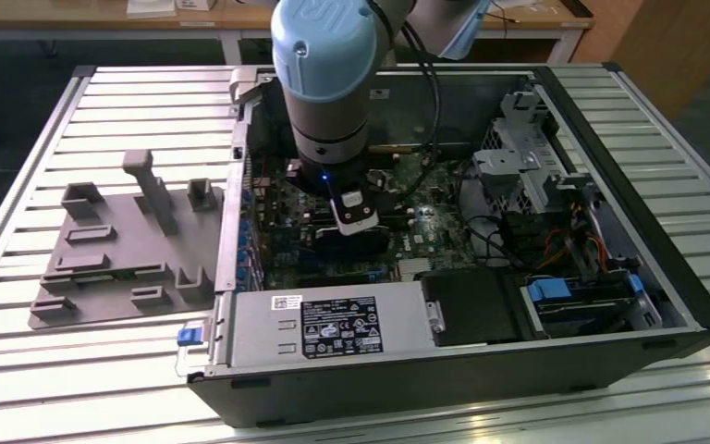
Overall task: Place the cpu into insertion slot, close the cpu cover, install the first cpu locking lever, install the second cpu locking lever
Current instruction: 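Install the second cpu locking lever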
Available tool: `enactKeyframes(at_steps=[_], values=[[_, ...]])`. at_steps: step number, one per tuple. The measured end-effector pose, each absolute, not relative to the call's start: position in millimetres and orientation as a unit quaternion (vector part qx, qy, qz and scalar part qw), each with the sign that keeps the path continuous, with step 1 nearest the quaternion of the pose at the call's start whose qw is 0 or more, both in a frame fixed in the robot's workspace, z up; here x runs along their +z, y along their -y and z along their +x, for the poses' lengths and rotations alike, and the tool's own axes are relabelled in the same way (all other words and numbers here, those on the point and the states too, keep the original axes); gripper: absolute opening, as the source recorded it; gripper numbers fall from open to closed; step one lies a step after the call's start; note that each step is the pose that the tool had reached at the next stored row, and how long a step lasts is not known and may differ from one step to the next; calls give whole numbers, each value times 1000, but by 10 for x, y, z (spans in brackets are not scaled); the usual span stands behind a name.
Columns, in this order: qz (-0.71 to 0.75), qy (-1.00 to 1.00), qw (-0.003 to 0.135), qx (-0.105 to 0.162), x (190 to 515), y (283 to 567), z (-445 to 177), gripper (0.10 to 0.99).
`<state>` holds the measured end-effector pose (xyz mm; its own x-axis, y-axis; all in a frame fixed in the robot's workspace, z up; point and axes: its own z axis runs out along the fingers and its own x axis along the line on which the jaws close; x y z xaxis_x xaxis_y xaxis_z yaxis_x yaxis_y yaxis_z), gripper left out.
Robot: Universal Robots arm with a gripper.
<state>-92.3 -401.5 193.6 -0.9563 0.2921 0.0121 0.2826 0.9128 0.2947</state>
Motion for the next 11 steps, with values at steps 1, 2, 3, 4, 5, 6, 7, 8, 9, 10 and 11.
enactKeyframes(at_steps=[1,2,3,4,5,6,7,8,9,10,11], values=[[147,-978,16,148,1933,4009,-928,106],[147,-978,16,149,1931,4004,-932,106],[147,-978,16,149,1928,3998,-937,106],[147,-978,16,149,1926,3992,-941,106],[147,-978,16,149,1923,3985,-944,106],[147,-978,16,149,1919,3979,-947,106],[147,-978,16,149,1915,3974,-949,106],[147,-978,16,149,1910,3971,-951,106],[147,-978,16,149,1903,3967,-951,106],[147,-978,16,149,1899,3966,-953,106],[147,-978,16,149,1899,3966,-953,106]])
